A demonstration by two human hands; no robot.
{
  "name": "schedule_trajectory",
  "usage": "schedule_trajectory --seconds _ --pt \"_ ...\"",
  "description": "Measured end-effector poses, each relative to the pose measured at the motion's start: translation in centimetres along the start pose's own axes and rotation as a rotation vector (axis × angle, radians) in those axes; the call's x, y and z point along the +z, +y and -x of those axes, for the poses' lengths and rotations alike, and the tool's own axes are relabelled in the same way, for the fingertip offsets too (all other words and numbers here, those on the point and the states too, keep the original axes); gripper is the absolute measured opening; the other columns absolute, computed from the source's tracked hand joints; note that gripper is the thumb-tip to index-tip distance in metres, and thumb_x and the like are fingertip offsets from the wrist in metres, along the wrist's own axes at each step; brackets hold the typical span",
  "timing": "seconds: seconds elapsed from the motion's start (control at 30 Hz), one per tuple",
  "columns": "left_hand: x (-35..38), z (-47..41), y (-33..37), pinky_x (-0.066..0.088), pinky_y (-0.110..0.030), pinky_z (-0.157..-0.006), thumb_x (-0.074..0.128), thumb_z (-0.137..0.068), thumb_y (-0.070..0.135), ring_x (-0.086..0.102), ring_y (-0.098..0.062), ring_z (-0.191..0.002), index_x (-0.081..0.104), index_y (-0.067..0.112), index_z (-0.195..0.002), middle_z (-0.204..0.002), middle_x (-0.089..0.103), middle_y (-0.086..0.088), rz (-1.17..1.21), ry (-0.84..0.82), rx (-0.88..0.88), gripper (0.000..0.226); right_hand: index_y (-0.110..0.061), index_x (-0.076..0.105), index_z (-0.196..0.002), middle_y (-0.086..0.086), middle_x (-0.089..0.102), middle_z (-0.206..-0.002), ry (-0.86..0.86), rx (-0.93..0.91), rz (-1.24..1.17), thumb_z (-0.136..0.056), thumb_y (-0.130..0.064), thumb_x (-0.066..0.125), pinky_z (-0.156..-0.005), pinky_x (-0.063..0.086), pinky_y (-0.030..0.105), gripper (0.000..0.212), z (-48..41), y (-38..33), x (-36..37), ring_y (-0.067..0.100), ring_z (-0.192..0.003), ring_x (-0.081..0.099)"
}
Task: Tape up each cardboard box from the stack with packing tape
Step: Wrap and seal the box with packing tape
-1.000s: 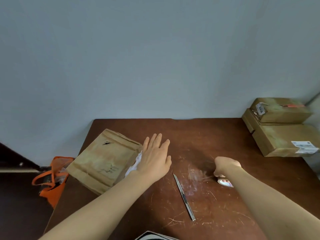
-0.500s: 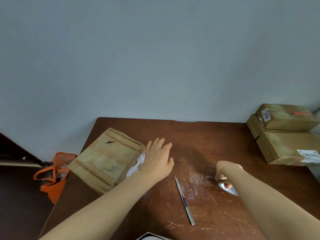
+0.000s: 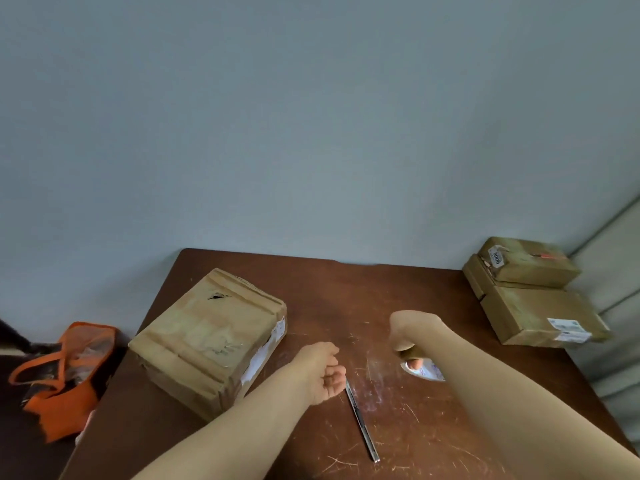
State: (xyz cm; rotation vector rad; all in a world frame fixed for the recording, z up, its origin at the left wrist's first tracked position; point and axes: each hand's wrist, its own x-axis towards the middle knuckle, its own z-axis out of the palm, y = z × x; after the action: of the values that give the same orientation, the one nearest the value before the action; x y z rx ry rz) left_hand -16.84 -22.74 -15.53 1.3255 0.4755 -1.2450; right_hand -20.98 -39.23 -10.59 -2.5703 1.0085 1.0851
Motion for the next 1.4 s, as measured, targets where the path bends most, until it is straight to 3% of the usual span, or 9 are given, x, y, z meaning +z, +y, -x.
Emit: schedule_trajectory --seconds 0.13,0.33,0.67,0.83,0.97,1.07,1.17,1.3,1.4 --pt "0.5 -0.1 -0.7 0.047 -0.042 -0.1 0.058 -0.095 0.031 0.052 -0.039 -0.116 0.03 -0.013 -0.14 -0.123 0.051 -0.03 0.25 -0.138 -0.207 0.069 -0.007 0.061 -0.06 0.001 0.059 -0.049 0.019 -0.083 -0.147 -0.075 0.0 0.058 -0.063 0.048 0.023 0.017 2.8 -1.2 -2.5 0.016 -0.051 0.059" --pt "2.0 -0.2 -0.4 0.046 -0.048 -0.101 0.068 -0.089 0.027 0.05 -0.045 -0.116 0.032 -0.011 -0.134 -0.125 0.045 -0.034 0.525 -0.246 -0.225 0.069 -0.011 0.074 -0.088 0.008 0.071 -0.084 0.134 -0.188 -0.174 -0.073 -0.021 0.066 -0.063 0.051 0.028 0.02 6.5 -0.6 -5.5 0.015 -0.065 0.06" --pt "1.2 -0.4 2.2 0.056 -0.028 -0.046 0.055 -0.094 0.002 0.062 -0.022 -0.059 0.057 -0.004 -0.085 -0.078 0.06 -0.018 0.595 -0.192 0.007 0.012 -0.018 0.073 -0.087 0.0 0.067 -0.08 0.13 -0.196 -0.275 -0.079 -0.028 0.068 -0.078 0.054 0.031 0.013 6.7 1.8 -4.0 0.008 -0.062 0.059" --pt "0.2 -0.4 4.3 0.053 -0.021 -0.046 0.066 -0.088 0.004 0.055 -0.014 -0.06 0.062 0.001 -0.086 -0.07 0.059 -0.009 0.477 -0.07 0.153 0.006 -0.031 0.075 -0.087 -0.004 0.067 -0.096 0.089 -0.244 -0.503 -0.077 -0.031 0.066 -0.083 0.053 0.031 0.014 5.7 2.7 -2.5 0.015 -0.086 0.061" --pt "-0.2 -0.5 6.1 0.047 -0.017 -0.049 0.066 -0.089 0.012 0.046 -0.008 -0.055 0.066 0.01 -0.085 -0.057 0.053 0.002 0.367 -0.005 0.257 0.004 -0.034 0.067 -0.114 0.0 0.068 -0.111 -0.137 -0.413 -0.875 -0.06 -0.017 0.056 -0.075 0.052 0.025 0.058 4.3 4.4 -0.1 0.018 -0.095 0.064" --pt "-0.5 -0.6 7.4 0.044 -0.016 -0.043 0.066 -0.087 0.007 0.046 -0.008 -0.053 0.067 0.01 -0.085 -0.057 0.053 0.001 0.337 0.045 0.307 0.003 -0.044 0.047 -0.132 -0.004 0.06 -0.128 -0.214 -0.542 -1.077 -0.061 -0.028 0.07 -0.092 0.049 0.03 0.076 3.0 5.8 2.5 0.018 -0.113 0.06" --pt "-0.3 -0.7 8.1 0.046 -0.018 -0.053 0.068 -0.086 0.003 0.049 -0.009 -0.055 0.066 0.003 -0.087 -0.066 0.056 -0.004 0.306 0.143 0.364 0.002 -0.033 0.052 -0.128 0.006 0.066 -0.12 -0.183 -0.532 -1.261 -0.065 -0.032 0.081 -0.09 0.053 0.038 0.07 1.5 6.8 4.9 0.025 -0.106 0.065" --pt "0.1 -1.2 8.2 0.046 -0.02 -0.056 0.069 -0.085 0.003 0.051 -0.011 -0.057 0.065 0.0 -0.088 -0.068 0.058 -0.007 0.29 0.247 0.408 0.007 -0.013 0.061 -0.109 0.004 0.071 -0.081 0.108 -0.435 -1.129 -0.082 -0.027 0.073 -0.059 0.052 0.024 0.032 1.0 7.8 5.9 0.011 -0.064 0.066" --pt "0.4 -1.7 8.7 0.045 -0.021 -0.055 0.07 -0.085 0.004 0.051 -0.01 -0.057 0.065 0.001 -0.088 -0.069 0.059 -0.006 0.304 0.268 0.432 0.007 -0.009 0.063 -0.101 0.005 0.07 -0.077 0.108 -0.412 -1.255 -0.077 -0.033 0.073 -0.063 0.05 0.029 0.036 0.2 10.2 6.5 0.018 -0.067 0.064"
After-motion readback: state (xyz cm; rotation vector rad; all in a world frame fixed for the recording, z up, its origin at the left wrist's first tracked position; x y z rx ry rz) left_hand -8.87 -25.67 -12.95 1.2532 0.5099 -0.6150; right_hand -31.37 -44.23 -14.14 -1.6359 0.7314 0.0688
